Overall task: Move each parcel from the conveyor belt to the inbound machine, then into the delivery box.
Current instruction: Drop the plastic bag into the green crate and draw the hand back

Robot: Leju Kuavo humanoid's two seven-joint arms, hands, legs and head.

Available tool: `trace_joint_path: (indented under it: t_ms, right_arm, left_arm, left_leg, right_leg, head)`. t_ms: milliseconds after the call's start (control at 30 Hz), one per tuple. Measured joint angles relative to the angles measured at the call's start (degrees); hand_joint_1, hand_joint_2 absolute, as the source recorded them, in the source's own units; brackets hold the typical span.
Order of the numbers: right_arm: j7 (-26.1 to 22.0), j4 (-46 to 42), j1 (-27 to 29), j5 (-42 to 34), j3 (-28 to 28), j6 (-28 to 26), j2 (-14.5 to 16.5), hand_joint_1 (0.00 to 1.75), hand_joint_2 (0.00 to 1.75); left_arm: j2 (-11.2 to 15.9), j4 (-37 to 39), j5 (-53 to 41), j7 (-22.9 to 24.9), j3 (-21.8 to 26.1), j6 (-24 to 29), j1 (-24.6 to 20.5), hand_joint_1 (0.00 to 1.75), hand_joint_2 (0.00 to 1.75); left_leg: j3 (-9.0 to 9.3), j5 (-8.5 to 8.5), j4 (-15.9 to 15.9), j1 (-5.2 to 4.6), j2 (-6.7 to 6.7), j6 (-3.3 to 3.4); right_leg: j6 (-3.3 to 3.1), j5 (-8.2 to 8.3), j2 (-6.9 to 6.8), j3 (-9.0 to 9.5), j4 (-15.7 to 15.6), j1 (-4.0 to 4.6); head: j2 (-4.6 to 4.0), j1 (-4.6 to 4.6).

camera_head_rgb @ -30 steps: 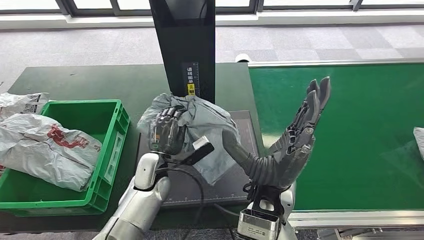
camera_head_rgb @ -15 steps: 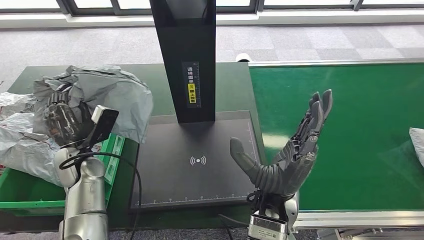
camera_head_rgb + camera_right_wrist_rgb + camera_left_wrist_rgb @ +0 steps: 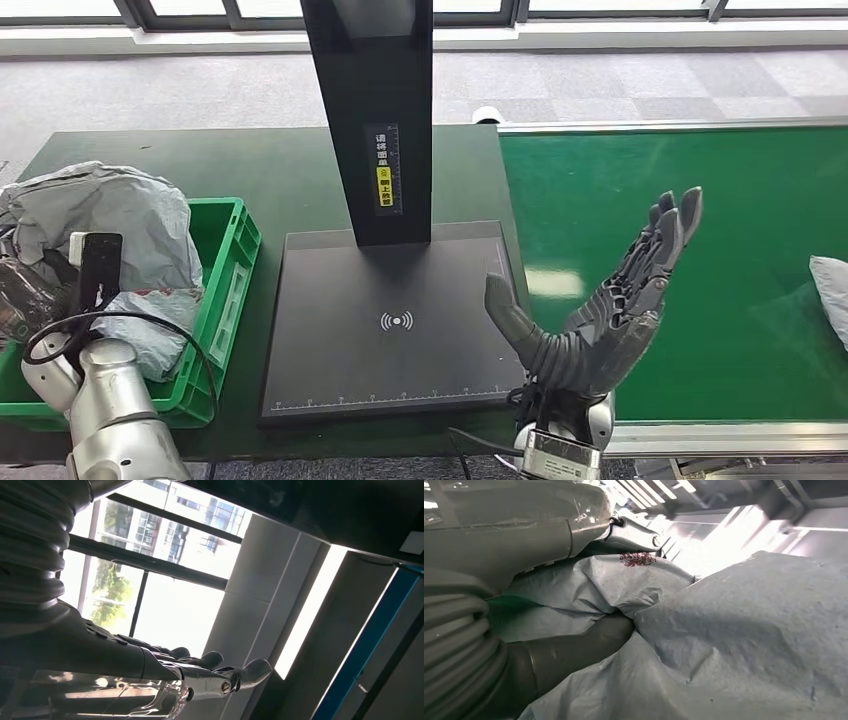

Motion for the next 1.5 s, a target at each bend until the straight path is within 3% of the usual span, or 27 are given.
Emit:
trace_joint_path:
  t_ms: [33, 167, 367, 500, 833, 933, 1033, 1133, 1200, 1400, 1500]
  right_arm:
    - [0.0, -0.1, 0.1, 0.0, 0.0, 0.0, 0.0, 0.0, 1.75]
    - [0.0, -0.2, 0.9, -0.1, -0.1, 0.0, -0.3, 0.0, 1.75]
    - [0.0, -0.2, 1.2, -0.4, -0.1, 0.0, -0.7, 0.0, 1.75]
    - [0.0, -0.2, 1.1, -0.6, -0.1, 0.0, -0.9, 0.0, 1.75]
    - [0.0, -0.2, 0.8, -0.5, -0.1, 0.0, -1.0, 0.0, 1.75]
    - [0.0, -0.1, 0.8, -0.1, -0.1, 0.0, -0.9, 0.0, 1.75]
    - [0.0, 0.5, 0.8, -0.2, -0.5, 0.0, -0.9, 0.0, 1.75]
    - [0.0, 3.1, 0.5, -0.7, -2.6, 0.0, -0.9, 0.0, 1.75]
    - [0.0, 7.0, -0.4, -0.2, -5.6, 0.0, -0.9, 0.0, 1.75]
    - [0.2, 21.5, -5.2, 4.9, -19.3, 0.0, -0.9, 0.0, 1.75]
    - [0.3, 26.1, -6.6, 6.3, -23.6, 0.0, -0.9, 0.0, 1.75]
  left_arm:
    - [0.3, 0.5, -0.3, 0.2, 1.0, 0.0, -0.1, 1.75, 1.75]
    - [1.2, 2.1, -1.3, 1.0, 4.0, 0.0, -0.3, 0.0, 1.75]
    - [1.6, 2.7, -2.3, 1.8, 5.7, 0.0, -0.4, 0.0, 1.75]
    - [1.6, 2.4, -2.1, 0.9, 6.8, 0.0, -0.4, 0.0, 0.0]
    - [1.2, 0.5, 2.3, -6.2, 10.5, 0.0, -1.0, 0.0, 0.0]
    - [0.5, -1.6, 9.6, -10.9, 11.4, 0.0, -1.2, 0.0, 0.0]
    - [-0.6, -5.5, 21.7, -12.0, 9.9, 0.0, 0.2, 0.0, 0.0]
    - [-1.2, -9.1, 35.8, -12.1, 4.0, 0.0, 3.7, 0.0, 0.0]
    - [-1.7, -11.4, 41.7, -12.2, -2.7, 0.0, 6.8, 0.0, 0.0]
    - [-4.0, -18.0, 44.6, -12.3, -21.5, -0.1, 15.5, 0.0, 0.0]
    - [-4.7, -20.1, 45.3, -12.3, -26.7, -0.1, 18.0, 0.0, 1.31]
  left_leg:
    - [-0.01, 0.0, 0.0, 0.0, 0.0, 0.0]
    - [-0.03, 0.0, 0.0, 0.0, 0.01, 0.0]
    - [-0.04, 0.0, 0.0, -0.01, -0.01, 0.0]
    - [-0.04, 0.04, 0.0, 0.0, 0.0, -0.03]
    - [-0.06, 0.07, 0.0, 0.03, -0.01, -0.06]
    - [-0.07, 0.07, 0.0, 0.03, 0.0, -0.06]
    - [-0.05, 0.05, 0.0, 0.02, 0.04, -0.06]
    - [-0.07, 0.05, 0.0, 0.02, -0.05, -0.05]
    - [-0.09, 0.06, 0.0, 0.01, -0.11, -0.04]
    - [-0.14, 0.09, 0.1, -0.08, -0.12, 0.02]
    - [-0.17, 0.09, 0.1, -0.1, -0.08, 0.03]
  right_leg:
    - [0.0, 0.0, 0.0, 0.0, 0.0, 0.0]
    - [0.0, 0.0, 0.02, -0.03, 0.0, -0.01]
    - [0.0, 0.0, -0.02, 0.0, 0.0, -0.02]
    - [-0.03, 0.02, -0.02, -0.01, 0.0, 0.0]
    - [-0.05, 0.04, -0.02, -0.03, 0.0, 0.03]
    - [-0.05, 0.04, -0.01, -0.04, 0.0, 0.02]
    - [-0.05, 0.04, 0.02, -0.07, 0.0, 0.01]
    - [-0.05, 0.03, -0.06, -0.07, 0.0, 0.02]
    - [-0.04, 0.04, -0.13, -0.05, 0.0, 0.01]
    - [0.06, 0.12, -0.17, -0.02, 0.0, -0.07]
    - [0.08, 0.14, -0.14, -0.08, 0.0, -0.07]
  head:
    - [0.0, 0.0]
    - [0.0, 0.0]
    - [0.0, 0.0]
    - [0.0, 0.0]
    - [0.0, 0.0]
    - [0.0, 0.0]
    - [0.0, 0.0]
    - [0.0, 0.0]
    - [0.0, 0.0]
    - [0.0, 0.01]
    - [0.0, 0.02]
